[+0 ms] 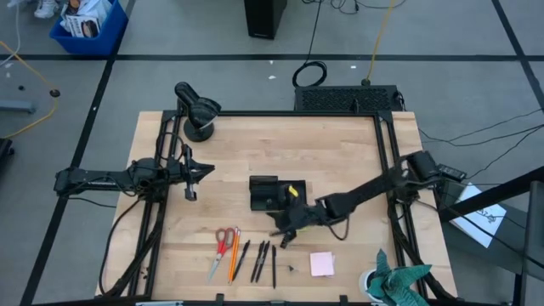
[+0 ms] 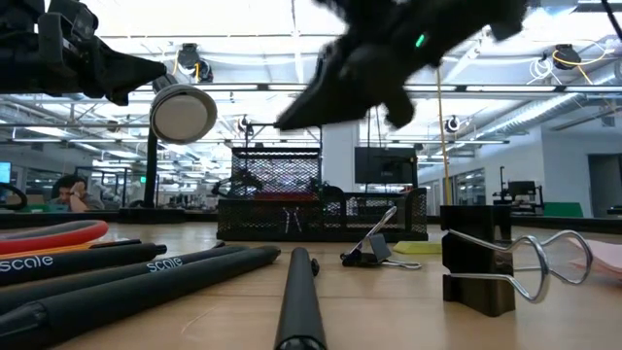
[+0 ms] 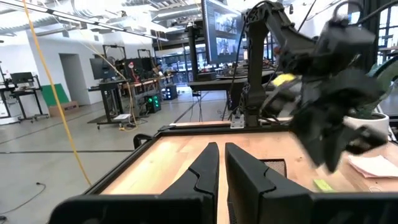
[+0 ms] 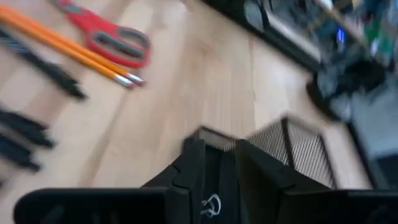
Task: Pick and place office supplies into organizer
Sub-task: Put the binder clip into the black desk organizer
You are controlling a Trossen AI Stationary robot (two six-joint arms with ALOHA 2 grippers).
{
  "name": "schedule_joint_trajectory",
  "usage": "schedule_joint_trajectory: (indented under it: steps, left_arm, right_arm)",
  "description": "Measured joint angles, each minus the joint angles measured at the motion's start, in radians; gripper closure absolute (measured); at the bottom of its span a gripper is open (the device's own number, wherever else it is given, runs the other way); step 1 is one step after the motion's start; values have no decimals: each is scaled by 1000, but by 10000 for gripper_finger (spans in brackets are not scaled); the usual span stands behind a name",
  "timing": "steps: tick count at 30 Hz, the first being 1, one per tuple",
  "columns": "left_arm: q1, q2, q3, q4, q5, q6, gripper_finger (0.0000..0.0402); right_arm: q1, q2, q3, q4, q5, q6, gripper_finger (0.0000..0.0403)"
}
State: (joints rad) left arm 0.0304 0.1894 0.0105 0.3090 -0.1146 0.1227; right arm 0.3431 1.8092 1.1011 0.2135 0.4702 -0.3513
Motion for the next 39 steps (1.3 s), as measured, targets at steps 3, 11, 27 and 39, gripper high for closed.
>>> schedule_joint_trajectory:
  steps: [3, 11, 27, 39]
  left_arm:
    - [0, 0, 0, -10, 0, 0, 366]
    - [0, 0, 0, -20, 0, 5, 366]
    - [0, 0, 0, -20, 0, 1, 366]
    - [0, 0, 0, -20, 0, 0, 366]
  right_arm:
    - [58, -31, 0, -48, -1, -76, 303]
    - [166, -9, 0, -163, -1, -75, 262]
    - [196, -6, -51, -180, -163, 9, 227]
    - [196, -6, -173, 57, -162, 19, 235]
